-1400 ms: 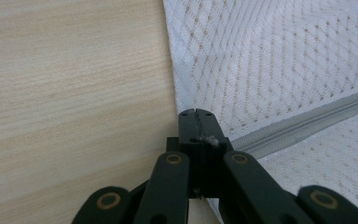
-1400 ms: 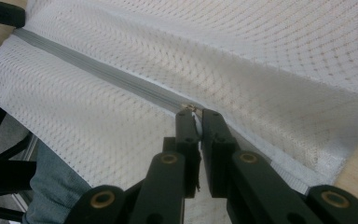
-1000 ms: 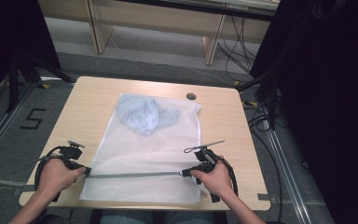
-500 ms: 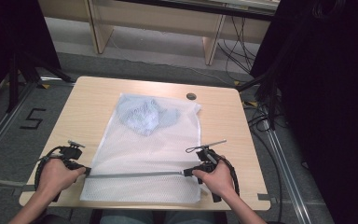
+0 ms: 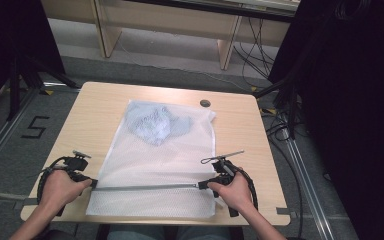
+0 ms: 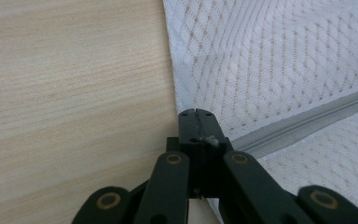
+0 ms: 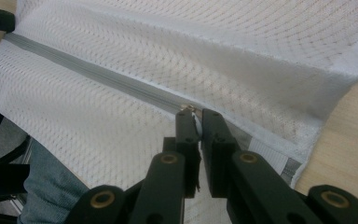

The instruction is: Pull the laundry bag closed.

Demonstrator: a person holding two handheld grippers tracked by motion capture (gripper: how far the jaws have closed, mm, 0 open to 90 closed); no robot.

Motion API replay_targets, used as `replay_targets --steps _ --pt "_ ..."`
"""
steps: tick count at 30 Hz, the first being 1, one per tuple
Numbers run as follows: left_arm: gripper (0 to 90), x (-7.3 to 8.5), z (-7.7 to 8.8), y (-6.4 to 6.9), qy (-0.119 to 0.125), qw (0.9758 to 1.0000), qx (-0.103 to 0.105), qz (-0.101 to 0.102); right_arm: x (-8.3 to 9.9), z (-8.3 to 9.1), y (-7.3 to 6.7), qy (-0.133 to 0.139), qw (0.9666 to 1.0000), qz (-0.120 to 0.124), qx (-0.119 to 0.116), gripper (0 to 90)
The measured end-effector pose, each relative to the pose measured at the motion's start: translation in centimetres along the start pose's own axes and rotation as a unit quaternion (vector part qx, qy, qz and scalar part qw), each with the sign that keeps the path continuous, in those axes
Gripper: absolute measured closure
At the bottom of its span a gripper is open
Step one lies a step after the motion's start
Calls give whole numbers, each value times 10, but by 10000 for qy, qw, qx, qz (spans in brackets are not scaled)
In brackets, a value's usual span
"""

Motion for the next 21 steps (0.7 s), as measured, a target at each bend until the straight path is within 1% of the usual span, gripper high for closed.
replay_targets --steps 2,3,5,9,10,11,12,13,14,15,20,21 --pt "899 0 0 0 -2 10000 2 3 0 0 0 11 10000 -29 -48 867" --pt "898 0 0 0 1 10000 -2 3 0 1 -2 -33 9999 -142 -49 868" --pt "898 0 0 0 1 10000 -6 2 0 1 1 34 10000 35 -26 867" --pt "899 0 0 0 0 10000 1 4 1 2 3 17 10000 0 14 868" --pt "898 0 0 0 0 10000 -1 2 1 3 2 8 10000 -53 -5 867" --pt "899 0 0 0 0 10000 -1 2 1 3 3 51 10000 -29 25 867" --pt "899 0 0 0 -2 10000 -2 0 1 3 2 30 10000 -88 -21 867" --pt "899 0 0 0 -3 10000 1 3 1 3 4 51 10000 -15 21 867" --pt "899 0 0 0 -4 10000 0 1 1 3 4 38 10000 -43 -30 867" --pt "899 0 0 0 1 10000 -1 5 1 3 5 34 10000 -19 -29 867" --pt "898 0 0 0 -3 10000 2 5 2 4 5 30 10000 -35 -17 867" --pt "898 0 0 0 4 10000 3 17 2 4 5 55 10000 -36 35 867"
Point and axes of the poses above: each handheld gripper's, and its own axes: z roughly backward along the jaws, x roughly out of its underside, y roughly to its right, the point moved 4 cm from there along -z, roughly forward along the jaws, and after that the axes turned 3 degrees about z, right-handed, at the moved point
